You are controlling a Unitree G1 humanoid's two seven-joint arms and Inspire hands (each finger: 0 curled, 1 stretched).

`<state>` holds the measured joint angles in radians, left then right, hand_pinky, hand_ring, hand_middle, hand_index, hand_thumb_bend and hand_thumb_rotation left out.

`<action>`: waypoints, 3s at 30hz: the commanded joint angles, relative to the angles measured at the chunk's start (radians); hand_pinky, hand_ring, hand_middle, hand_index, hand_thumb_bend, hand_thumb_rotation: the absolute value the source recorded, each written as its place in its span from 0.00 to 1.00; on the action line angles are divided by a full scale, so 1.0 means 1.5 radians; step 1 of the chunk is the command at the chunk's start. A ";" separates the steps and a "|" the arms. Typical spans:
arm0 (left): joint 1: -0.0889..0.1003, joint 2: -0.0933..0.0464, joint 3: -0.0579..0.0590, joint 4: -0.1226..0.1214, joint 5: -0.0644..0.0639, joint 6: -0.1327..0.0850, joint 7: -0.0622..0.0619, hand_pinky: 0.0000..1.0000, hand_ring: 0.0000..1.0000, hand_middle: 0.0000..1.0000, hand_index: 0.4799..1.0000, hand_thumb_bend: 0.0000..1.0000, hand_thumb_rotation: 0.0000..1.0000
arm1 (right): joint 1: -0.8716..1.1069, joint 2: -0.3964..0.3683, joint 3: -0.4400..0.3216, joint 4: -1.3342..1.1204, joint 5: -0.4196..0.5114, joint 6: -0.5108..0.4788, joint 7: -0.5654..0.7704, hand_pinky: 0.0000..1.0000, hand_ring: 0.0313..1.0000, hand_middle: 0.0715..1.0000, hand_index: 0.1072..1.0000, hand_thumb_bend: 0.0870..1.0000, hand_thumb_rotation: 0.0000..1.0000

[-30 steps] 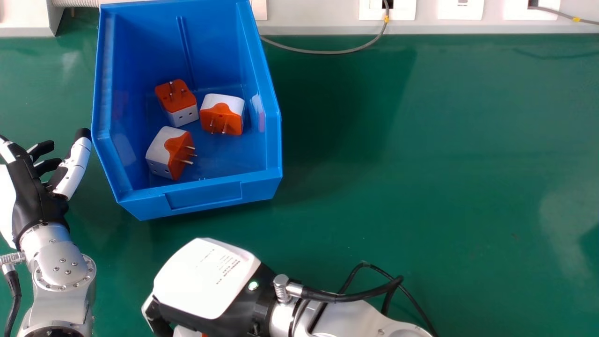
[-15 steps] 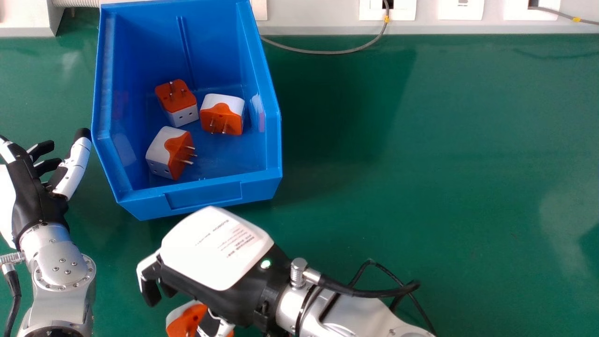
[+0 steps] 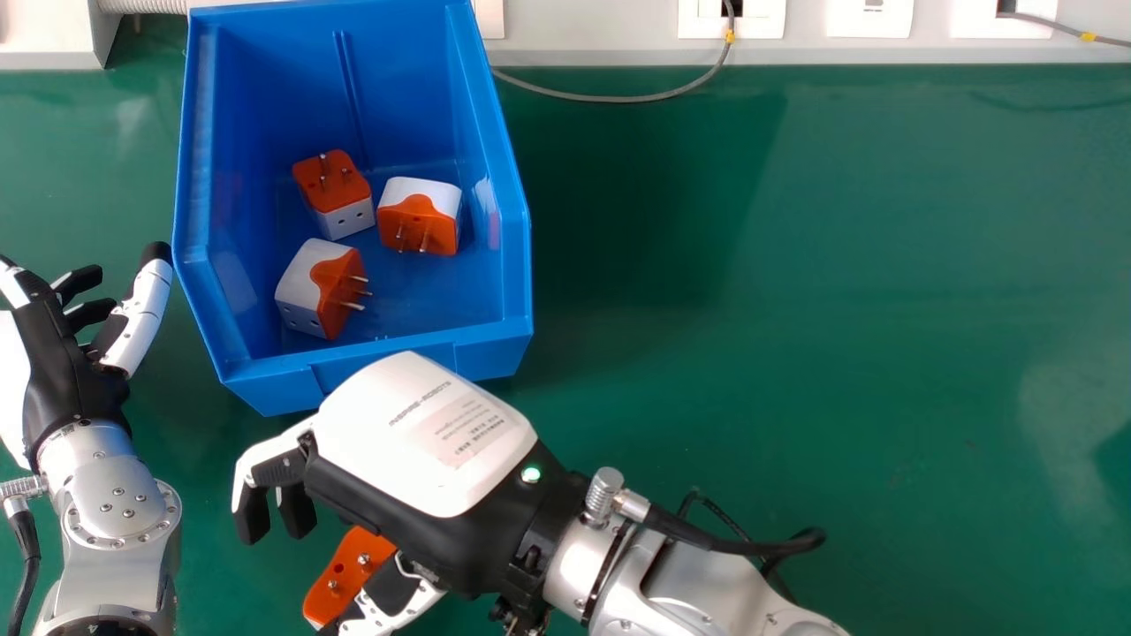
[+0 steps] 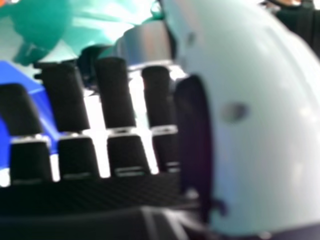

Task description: Pick all objects and put in blue box

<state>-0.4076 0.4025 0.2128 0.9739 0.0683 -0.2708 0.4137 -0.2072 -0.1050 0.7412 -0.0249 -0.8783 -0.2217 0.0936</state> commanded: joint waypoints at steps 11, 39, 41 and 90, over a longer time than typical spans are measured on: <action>0.003 -0.006 -0.004 -0.001 0.002 0.008 -0.005 0.60 0.75 0.81 0.75 0.64 0.55 | 0.005 0.002 -0.016 -0.036 0.015 -0.026 -0.024 0.28 0.35 0.42 0.48 0.47 0.00; -0.006 -0.004 0.005 0.028 -0.009 -0.017 -0.022 0.60 0.75 0.82 0.76 0.63 0.55 | -0.015 -0.033 0.032 -0.153 -0.174 0.084 0.229 0.98 0.99 0.99 0.99 0.99 0.27; -0.005 -0.004 0.004 0.025 -0.008 -0.017 -0.021 0.60 0.75 0.82 0.76 0.63 0.55 | -0.015 -0.033 0.033 -0.151 -0.177 0.084 0.229 0.99 0.99 0.99 0.99 0.99 0.28; 0.002 -0.003 -0.005 0.003 0.001 0.006 -0.008 0.60 0.75 0.81 0.76 0.63 0.55 | -0.133 0.033 0.122 0.145 -0.162 0.071 0.193 0.99 1.00 1.00 0.94 0.76 0.09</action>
<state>-0.4091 0.4031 0.2143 0.9753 0.0595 -0.2707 0.4111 -0.3889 -0.0727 0.9178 0.1780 -1.1263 -0.1044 0.4164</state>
